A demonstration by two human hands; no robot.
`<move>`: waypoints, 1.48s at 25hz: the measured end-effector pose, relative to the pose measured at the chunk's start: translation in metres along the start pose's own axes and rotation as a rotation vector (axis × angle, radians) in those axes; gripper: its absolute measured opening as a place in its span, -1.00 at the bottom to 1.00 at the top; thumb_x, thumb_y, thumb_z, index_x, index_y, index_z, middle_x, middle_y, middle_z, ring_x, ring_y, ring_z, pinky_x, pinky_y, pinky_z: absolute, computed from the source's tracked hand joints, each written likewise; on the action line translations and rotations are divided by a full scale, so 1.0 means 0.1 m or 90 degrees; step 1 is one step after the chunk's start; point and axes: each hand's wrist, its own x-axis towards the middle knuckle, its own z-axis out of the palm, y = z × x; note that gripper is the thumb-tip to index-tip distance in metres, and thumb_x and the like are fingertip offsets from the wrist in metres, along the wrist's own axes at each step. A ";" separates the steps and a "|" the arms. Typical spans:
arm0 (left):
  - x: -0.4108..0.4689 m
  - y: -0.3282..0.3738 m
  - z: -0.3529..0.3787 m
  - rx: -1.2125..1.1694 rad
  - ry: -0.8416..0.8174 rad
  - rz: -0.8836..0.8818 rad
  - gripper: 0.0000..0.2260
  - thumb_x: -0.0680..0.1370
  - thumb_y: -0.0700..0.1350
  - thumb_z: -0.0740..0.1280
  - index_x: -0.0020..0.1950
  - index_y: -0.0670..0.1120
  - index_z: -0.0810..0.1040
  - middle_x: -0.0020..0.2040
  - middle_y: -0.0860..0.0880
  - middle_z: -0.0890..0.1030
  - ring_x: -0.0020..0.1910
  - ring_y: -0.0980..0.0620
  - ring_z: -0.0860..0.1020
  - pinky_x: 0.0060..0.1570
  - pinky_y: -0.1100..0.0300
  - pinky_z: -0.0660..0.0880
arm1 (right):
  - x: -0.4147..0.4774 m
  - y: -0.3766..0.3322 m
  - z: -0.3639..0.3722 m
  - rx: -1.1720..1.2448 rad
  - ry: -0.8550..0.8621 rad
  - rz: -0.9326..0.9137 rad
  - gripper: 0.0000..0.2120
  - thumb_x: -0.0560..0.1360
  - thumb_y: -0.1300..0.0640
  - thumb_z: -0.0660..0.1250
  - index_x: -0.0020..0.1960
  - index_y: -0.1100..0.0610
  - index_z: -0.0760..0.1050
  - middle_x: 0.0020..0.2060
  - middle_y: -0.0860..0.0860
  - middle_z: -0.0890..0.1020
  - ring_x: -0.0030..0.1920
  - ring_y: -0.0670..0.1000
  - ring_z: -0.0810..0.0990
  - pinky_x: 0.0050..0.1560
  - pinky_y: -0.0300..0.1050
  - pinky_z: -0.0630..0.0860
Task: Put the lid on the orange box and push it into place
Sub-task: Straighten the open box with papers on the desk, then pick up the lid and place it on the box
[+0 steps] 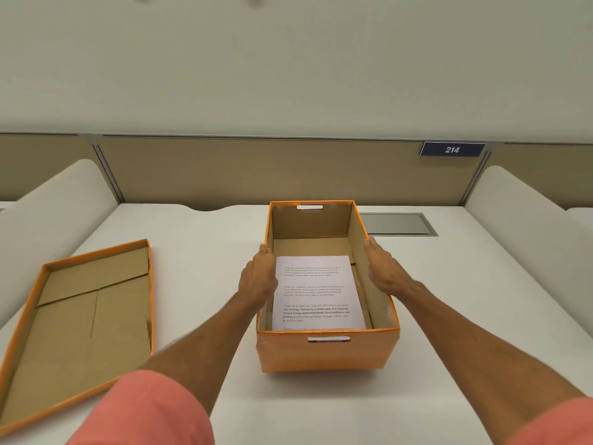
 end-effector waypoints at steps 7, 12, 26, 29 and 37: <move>-0.16 0.05 0.03 0.027 0.007 0.008 -0.69 0.58 -0.15 0.24 0.30 -0.19 0.42 0.50 -0.17 0.31 0.20 -0.15 0.57 0.15 0.12 0.51 | -0.10 0.12 0.09 0.007 0.006 -0.013 -0.45 0.60 0.37 0.05 0.54 0.24 -0.04 0.57 0.16 0.01 0.52 0.19 0.18 0.46 0.05 0.21; -0.23 0.03 0.15 0.022 -0.005 0.012 -0.60 0.59 -0.10 0.23 0.40 -0.15 0.33 0.55 -0.15 0.19 0.35 -0.15 0.46 0.26 0.08 0.45 | -0.15 0.21 0.16 0.008 -0.008 -0.024 -0.47 0.61 0.32 0.02 0.55 0.20 -0.03 0.57 0.15 -0.01 0.53 0.19 0.15 0.48 0.12 0.18; -0.09 -0.95 -0.38 0.129 0.098 0.014 -0.44 0.61 0.16 0.01 0.53 -0.10 0.13 0.59 -0.09 0.05 0.57 -0.09 -0.01 0.51 -0.09 0.00 | 0.14 -1.34 0.45 -0.078 0.071 -0.194 -0.38 0.61 -0.15 0.01 0.56 0.09 -0.06 0.57 0.16 0.00 0.57 0.15 -0.07 0.52 0.16 -0.02; -0.19 -1.44 -0.55 0.137 0.105 -0.034 -0.44 0.61 0.17 0.00 0.53 -0.10 0.13 0.59 -0.09 0.03 0.57 -0.09 -0.02 0.51 -0.09 -0.01 | 0.17 -1.91 0.66 -0.045 0.077 -0.264 -0.41 0.62 -0.12 0.00 0.56 0.10 -0.02 0.57 0.14 0.02 0.57 0.13 -0.06 0.53 0.11 -0.03; -0.52 -2.91 -0.93 0.166 0.092 -0.145 -0.46 0.60 0.16 0.05 0.50 -0.09 0.18 0.58 -0.12 0.09 0.56 -0.11 0.05 0.51 -0.14 0.05 | 0.17 -3.40 1.55 -0.019 -0.024 -0.361 -0.43 0.63 -0.09 0.01 0.56 0.09 -0.02 0.57 0.14 -0.01 0.57 0.11 -0.07 0.53 0.07 -0.03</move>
